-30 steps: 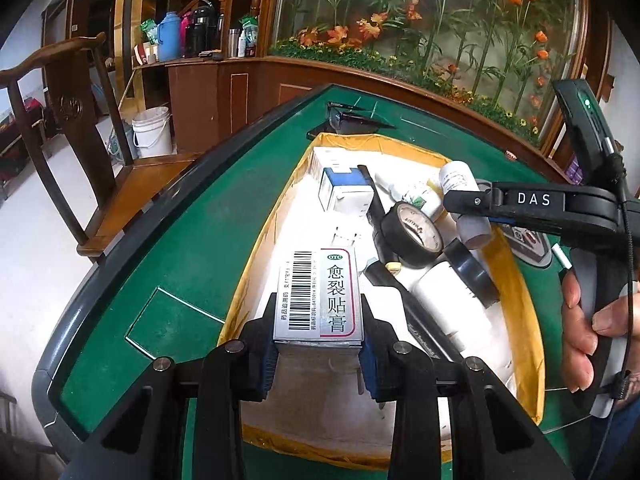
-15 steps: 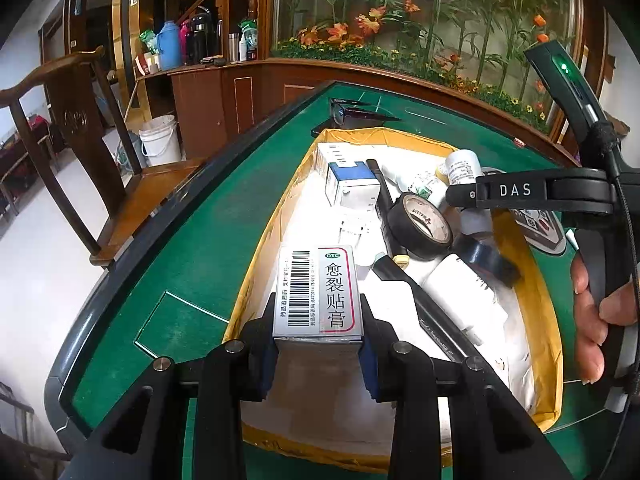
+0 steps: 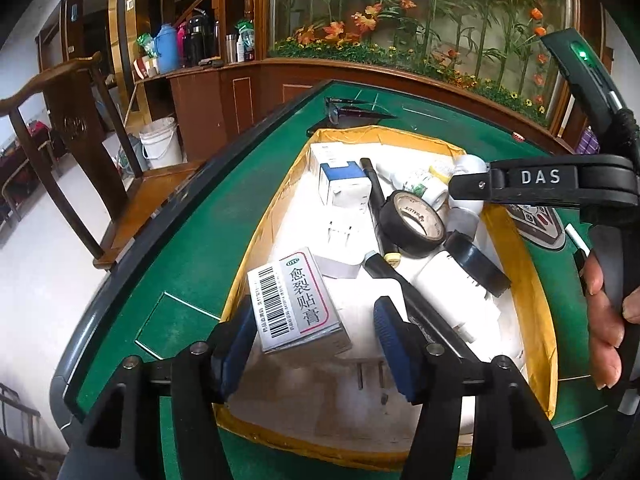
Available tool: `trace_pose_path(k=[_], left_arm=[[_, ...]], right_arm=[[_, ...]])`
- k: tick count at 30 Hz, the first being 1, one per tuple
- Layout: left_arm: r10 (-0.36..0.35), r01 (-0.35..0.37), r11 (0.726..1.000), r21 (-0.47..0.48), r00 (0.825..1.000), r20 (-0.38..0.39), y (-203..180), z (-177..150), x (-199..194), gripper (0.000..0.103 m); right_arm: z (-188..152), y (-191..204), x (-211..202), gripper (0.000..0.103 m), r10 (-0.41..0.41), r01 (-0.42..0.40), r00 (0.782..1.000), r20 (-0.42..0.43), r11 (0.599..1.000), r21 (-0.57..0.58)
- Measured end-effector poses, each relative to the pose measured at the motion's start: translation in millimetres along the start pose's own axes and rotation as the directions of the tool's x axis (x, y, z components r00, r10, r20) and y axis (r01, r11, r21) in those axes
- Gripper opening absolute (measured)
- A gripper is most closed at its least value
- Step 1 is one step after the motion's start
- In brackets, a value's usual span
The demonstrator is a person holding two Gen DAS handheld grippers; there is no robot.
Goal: Organize rigid objects
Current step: 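Open the left gripper to drop the box while the right gripper releases the bottle into the tray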
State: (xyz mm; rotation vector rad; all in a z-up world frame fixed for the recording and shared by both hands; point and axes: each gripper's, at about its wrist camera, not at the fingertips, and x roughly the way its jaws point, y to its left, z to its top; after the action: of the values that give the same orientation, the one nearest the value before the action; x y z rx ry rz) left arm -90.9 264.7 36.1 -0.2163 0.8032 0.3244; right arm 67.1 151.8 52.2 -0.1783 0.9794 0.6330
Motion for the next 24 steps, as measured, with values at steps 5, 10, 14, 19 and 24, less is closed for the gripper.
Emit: trace_pose_path(k=[5,10,14,19,24], left_arm=[[0.012,-0.012,1.0,-0.002,1.0,0.017,-1.2,4.0,-8.2,0.066],[0.013,-0.013,1.0,-0.003,1.0,0.028,-4.7,7.0,-14.5,0.067],[0.014,-0.015,1.0,0.017,0.999,0.037,-13.3,9.4,-18.8,0.068],[0.015,-0.017,0.999,0.038,0.999,0.043,-24.6,10.4,-22.7,0.068],[0.02,-0.024,0.997,0.073,0.998,0.057,-39.4,11.5,-30.1,0.068]], right_arm=[[-2.5,-9.1,-16.4,0.048,0.044,-0.044,0.999,0.033,0.999,0.024],[-9.9,-29.0,-39.7,0.048,0.088,-0.093,0.993,0.077,0.994,0.059],[-19.4,-45.8,-55.1,0.048,0.107,-0.114,0.989,0.099,0.991,0.075],[-37.2,-71.4,-71.6,0.052,0.116,-0.128,0.986,0.117,0.987,0.097],[-54.1,-92.6,-81.0,0.052,0.11,-0.121,0.986,0.123,0.989,0.086]])
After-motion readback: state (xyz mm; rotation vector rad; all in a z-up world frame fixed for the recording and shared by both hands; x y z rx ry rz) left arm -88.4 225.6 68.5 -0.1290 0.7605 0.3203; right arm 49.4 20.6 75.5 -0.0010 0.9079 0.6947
